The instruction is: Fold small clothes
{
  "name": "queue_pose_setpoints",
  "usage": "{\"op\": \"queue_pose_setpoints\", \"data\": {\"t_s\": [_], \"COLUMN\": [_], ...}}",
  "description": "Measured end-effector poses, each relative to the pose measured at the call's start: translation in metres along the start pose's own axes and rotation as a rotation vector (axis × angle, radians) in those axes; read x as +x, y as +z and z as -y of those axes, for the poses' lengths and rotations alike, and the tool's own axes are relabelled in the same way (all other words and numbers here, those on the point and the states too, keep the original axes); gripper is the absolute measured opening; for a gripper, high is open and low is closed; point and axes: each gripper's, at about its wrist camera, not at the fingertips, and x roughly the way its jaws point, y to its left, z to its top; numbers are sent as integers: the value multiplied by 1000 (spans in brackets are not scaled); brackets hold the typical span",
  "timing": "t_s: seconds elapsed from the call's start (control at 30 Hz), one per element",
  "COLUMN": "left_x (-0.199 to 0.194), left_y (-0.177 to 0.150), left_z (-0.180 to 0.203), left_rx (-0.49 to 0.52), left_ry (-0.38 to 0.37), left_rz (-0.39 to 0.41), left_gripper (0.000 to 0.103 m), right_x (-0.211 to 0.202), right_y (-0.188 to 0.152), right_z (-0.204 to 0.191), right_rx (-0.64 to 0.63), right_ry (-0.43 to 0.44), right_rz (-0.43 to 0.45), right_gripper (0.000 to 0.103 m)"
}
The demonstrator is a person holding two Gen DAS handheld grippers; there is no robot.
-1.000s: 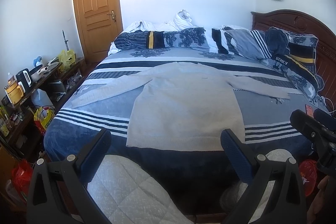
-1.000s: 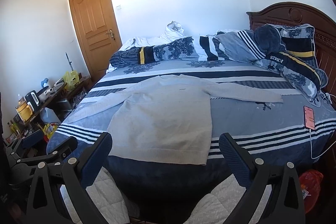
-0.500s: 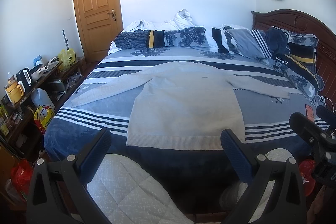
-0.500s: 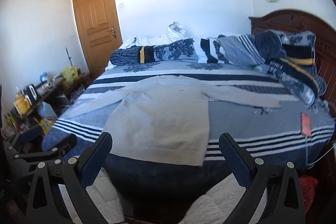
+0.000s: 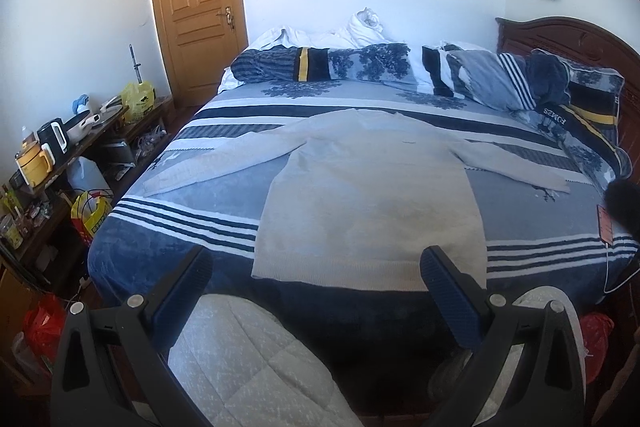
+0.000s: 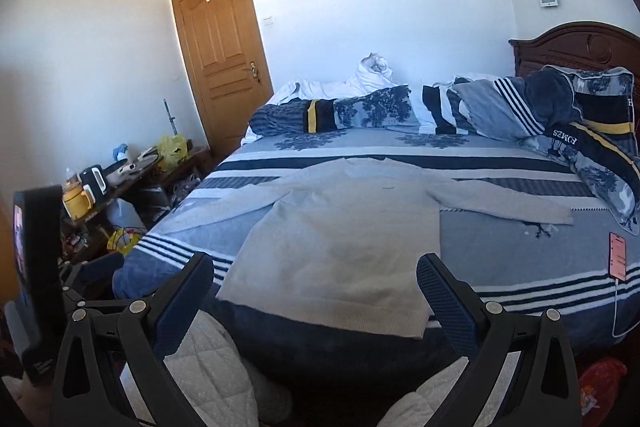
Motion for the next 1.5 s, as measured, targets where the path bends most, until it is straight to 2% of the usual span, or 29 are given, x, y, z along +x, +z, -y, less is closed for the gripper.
{"op": "queue_pose_setpoints", "data": {"t_s": [0.13, 0.2, 0.3, 0.47, 0.8, 1.07, 1.13, 1.33, 1.43, 1.5], "left_x": [12, 20, 34, 58, 92, 132, 146, 195, 230, 248], "left_y": [17, 27, 38, 55, 73, 95, 102, 117, 117, 114], "left_z": [0, -2, -1, 6, 15, 50, 63, 112, 145, 166], "left_rx": [-14, -24, -33, -6, -7, 19, 24, 47, 50, 48], "left_ry": [12, 14, 19, 36, 11, -43, -61, -135, -188, -223], "left_rz": [0, -1, 2, -14, -36, -66, -74, -95, -155, -191], "left_gripper": [103, 103, 103, 103, 103, 103, 103, 103, 103, 103], "right_x": [1, 9, 32, 74, 111, 142, 149, 191, 219, 238], "right_y": [10, 17, 27, 27, 26, 38, 43, 51, 42, 35], "right_z": [8, 13, 18, 26, 60, 94, 105, 174, 233, 282], "right_rx": [56, 66, 37, -58, 20, 84, 92, 191, 306, 382], "right_ry": [-8, 0, -3, -87, -33, 3, -12, -28, -44, -92], "right_rz": [64, 45, -32, -148, -193, -189, -178, -190, -223, -247], "right_gripper": [103, 103, 103, 103, 103, 103, 103, 103, 100, 98]}}
